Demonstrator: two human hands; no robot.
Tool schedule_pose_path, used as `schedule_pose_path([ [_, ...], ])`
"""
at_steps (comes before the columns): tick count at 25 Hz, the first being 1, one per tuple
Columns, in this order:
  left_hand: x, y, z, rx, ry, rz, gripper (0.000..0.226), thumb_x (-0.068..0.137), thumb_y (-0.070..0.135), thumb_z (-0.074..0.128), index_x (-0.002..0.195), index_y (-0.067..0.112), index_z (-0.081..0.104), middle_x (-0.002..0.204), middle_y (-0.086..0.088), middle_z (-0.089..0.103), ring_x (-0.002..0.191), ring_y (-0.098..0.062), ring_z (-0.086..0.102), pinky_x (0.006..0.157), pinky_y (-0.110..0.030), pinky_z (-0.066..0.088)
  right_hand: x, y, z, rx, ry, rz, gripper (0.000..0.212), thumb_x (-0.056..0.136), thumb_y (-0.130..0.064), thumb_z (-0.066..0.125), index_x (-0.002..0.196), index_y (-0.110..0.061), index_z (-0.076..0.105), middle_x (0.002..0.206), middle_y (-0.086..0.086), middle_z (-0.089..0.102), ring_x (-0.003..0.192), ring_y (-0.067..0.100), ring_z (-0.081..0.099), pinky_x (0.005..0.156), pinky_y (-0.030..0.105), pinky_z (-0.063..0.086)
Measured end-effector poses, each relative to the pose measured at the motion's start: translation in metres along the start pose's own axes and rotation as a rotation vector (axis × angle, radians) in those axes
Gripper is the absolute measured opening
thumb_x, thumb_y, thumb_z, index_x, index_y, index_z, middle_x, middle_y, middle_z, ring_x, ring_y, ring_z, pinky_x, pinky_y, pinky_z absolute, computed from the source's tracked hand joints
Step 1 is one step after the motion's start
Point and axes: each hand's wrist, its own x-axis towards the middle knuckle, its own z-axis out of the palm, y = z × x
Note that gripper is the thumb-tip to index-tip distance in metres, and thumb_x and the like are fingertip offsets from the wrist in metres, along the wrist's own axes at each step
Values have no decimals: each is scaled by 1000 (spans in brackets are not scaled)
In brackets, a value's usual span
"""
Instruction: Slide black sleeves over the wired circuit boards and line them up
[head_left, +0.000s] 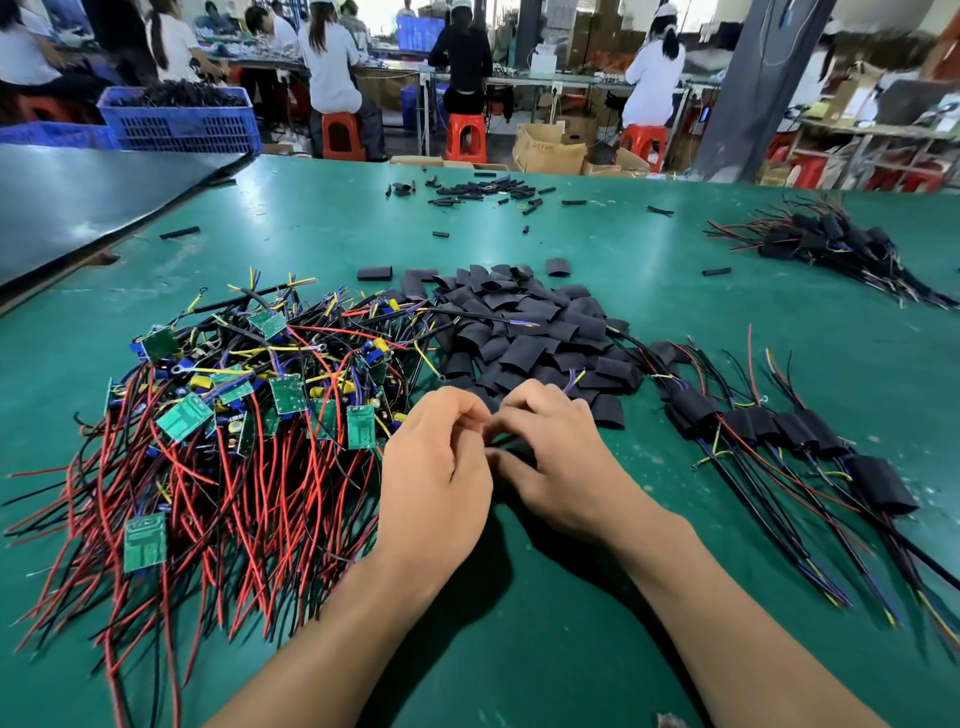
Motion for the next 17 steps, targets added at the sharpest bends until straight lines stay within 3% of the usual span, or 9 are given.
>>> schedule_pose_path([
  [3,-6,8,-2,42,-54,232,19,81,9,46,83,14,64,79,8,61,73,-11,56,68,-27,46,1,0,-5,137,196,7,11,92,-30,62,99,-24,68,102,-11,63,99,17,53,85,40,38],
  [6,-11,12,0,90,-116,388,18,83,12,47,83,12,66,76,4,60,67,-19,54,61,-33,46,1,1,-8,357,349,109,7,94,-18,64,98,-24,66,94,-13,67,88,11,54,81,32,42],
  [8,-13,12,1,99,-171,376,20,83,12,50,89,14,70,80,3,66,70,-19,60,65,-36,50,1,-1,-10,569,445,210,13,95,-12,64,96,-25,64,88,-8,69,81,16,59,75,27,47],
  [10,-11,12,2,79,-162,231,23,88,15,57,105,17,72,89,6,72,77,-8,63,75,-24,51,2,0,-14,714,502,254,13,92,-13,67,95,-25,66,86,-4,71,81,25,64,77,31,51],
  [13,-4,13,3,-77,-111,-86,33,97,26,60,129,18,64,88,24,70,81,16,61,74,1,39,2,1,-22,788,383,226,14,86,-17,68,98,-23,69,79,-1,73,75,18,69,74,24,53],
  [15,1,9,2,-181,-110,-193,24,99,31,56,120,24,66,84,27,71,83,13,64,78,-6,45,2,-1,-20,793,200,215,17,83,-19,70,99,-23,69,77,0,74,67,9,65,67,15,49],
  [17,5,9,0,-223,-120,-236,18,100,33,54,99,23,68,83,13,73,81,-5,68,78,-26,51,0,-1,-16,825,4,239,21,79,-21,71,99,-25,68,75,0,72,55,7,57,55,16,45],
])
